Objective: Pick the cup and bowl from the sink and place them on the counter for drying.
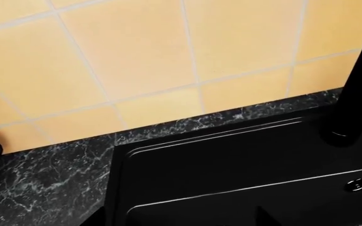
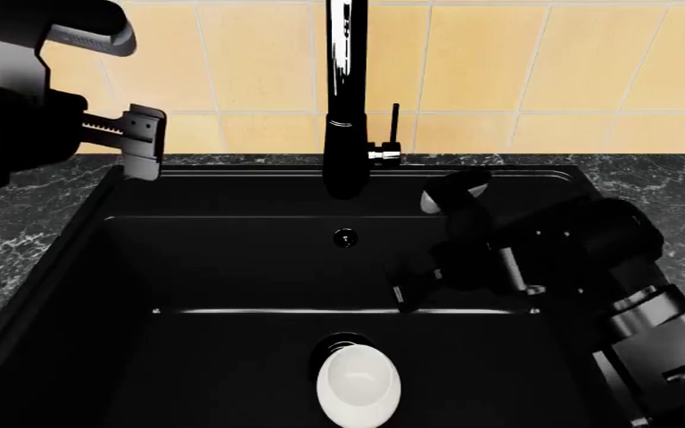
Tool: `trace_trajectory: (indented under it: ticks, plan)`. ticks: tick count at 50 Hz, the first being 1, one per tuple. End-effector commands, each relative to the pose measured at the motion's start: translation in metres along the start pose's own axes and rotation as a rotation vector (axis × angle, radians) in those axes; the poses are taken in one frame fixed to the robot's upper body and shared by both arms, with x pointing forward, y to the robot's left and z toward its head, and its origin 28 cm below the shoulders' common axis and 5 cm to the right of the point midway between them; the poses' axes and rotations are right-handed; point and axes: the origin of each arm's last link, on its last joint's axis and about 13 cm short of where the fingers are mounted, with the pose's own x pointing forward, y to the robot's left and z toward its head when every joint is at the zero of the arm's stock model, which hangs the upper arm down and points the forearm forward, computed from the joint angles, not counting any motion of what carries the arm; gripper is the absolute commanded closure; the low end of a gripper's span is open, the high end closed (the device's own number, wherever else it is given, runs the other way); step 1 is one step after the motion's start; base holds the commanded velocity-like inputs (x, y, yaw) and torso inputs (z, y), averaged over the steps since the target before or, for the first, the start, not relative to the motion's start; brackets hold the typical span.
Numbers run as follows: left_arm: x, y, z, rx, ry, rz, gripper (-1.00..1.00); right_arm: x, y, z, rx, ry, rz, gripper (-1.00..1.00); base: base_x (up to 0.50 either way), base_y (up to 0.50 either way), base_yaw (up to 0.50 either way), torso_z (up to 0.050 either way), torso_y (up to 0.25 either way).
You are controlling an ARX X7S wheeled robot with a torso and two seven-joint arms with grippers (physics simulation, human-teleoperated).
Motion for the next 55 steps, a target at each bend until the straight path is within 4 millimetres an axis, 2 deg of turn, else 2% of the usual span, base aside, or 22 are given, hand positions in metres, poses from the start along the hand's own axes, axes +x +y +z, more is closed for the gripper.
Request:
trace_trajectory:
  ticks: [1,8,24,28,32,55]
  plan:
    - [0.001,-0.001,-0.003,0.001,0.0,-0.003,-1.0,0.02,0.006,-0.007,-0.045,0.056,0.019,-1.0,0.0,0.0,0.0,0.0,0.0]
    - [-0.001,-0.002,-0.001,0.013,-0.003,0.002,-1.0,0.03,0.008,-0.014,-0.065,0.085,0.034,-1.0,0.0,0.0,0.0,0.0,0.0]
    - [-0.003,0.0,0.0,0.013,-0.006,0.008,-1.0,0.035,0.016,-0.019,-0.099,0.111,0.085,-1.0,0.0,0.0,0.0,0.0,0.0]
    - [-0.002,-0.003,-0.006,0.023,0.005,0.005,-1.0,0.038,0.019,-0.021,-0.106,0.116,0.096,-1.0,0.0,0.0,0.0,0.0,0.0]
    - [-0.003,-0.002,-0.003,0.026,0.001,0.012,-1.0,0.045,0.022,-0.029,-0.111,0.151,0.105,-1.0,0.0,0.0,0.0,0.0,0.0]
    - [-0.006,0.001,-0.007,0.02,0.003,0.01,-1.0,0.065,0.021,-0.032,-0.115,0.171,0.108,-1.0,0.0,0.0,0.0,0.0,0.0]
